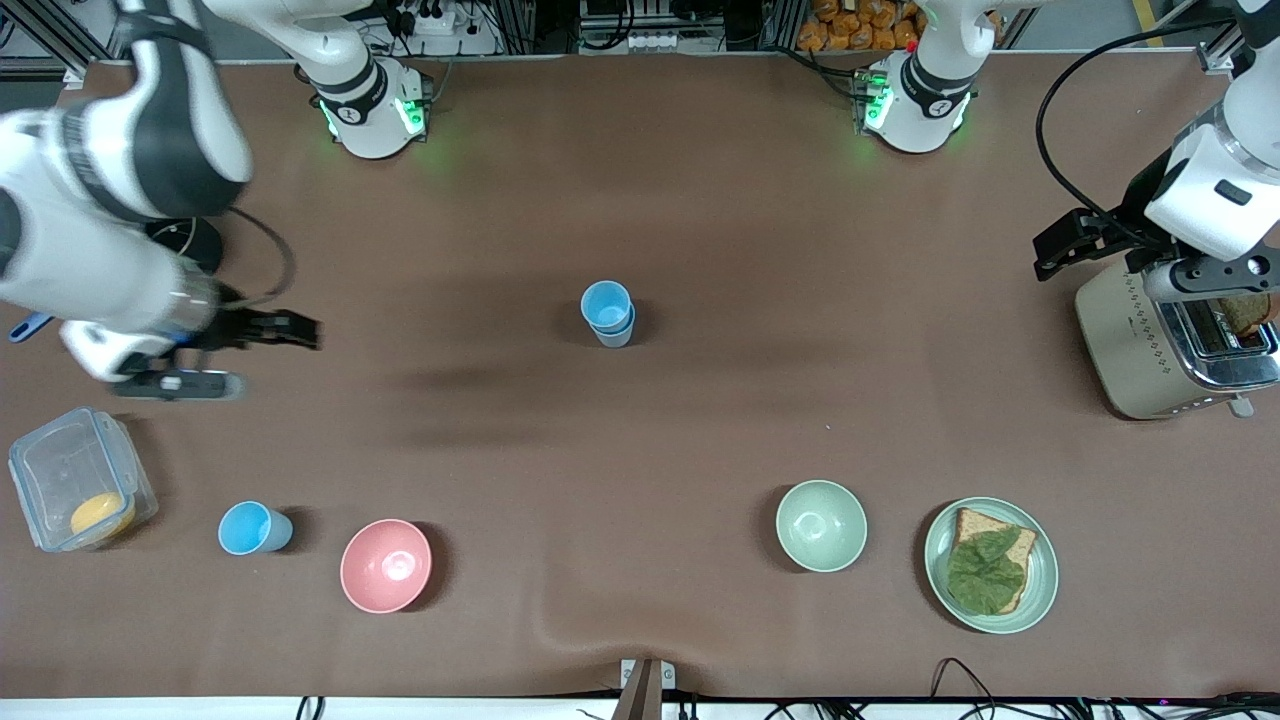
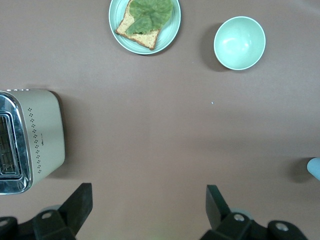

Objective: Stack blue cups with both arms

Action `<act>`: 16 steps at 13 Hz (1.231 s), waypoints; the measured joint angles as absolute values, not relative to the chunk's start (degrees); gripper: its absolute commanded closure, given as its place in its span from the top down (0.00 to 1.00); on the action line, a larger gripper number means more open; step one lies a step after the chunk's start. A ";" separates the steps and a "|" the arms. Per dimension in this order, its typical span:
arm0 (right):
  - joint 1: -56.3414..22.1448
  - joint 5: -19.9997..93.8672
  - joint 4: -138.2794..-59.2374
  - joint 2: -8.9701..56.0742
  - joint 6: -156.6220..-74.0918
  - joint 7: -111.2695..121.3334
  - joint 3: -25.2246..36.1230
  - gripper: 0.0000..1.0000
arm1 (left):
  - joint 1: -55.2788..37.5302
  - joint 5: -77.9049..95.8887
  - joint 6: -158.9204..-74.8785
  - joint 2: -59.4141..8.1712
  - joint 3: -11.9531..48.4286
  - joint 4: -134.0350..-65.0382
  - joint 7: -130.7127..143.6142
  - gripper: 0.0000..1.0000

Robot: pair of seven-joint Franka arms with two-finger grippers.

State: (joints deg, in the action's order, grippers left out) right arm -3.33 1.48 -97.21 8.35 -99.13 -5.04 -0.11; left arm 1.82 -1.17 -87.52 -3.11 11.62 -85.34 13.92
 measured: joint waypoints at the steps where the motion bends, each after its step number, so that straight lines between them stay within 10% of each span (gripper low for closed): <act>1: -1.39 1.16 -97.19 6.91 -97.97 -3.98 -0.45 1.00 | 1.80 -1.16 -87.52 -3.11 11.62 -85.33 13.92 1.00; 16: 1.04 0.62 -95.69 -4.22 -90.24 -3.08 -1.42 1.00 | 1.82 -1.16 -85.91 -3.11 11.39 -85.23 13.92 1.00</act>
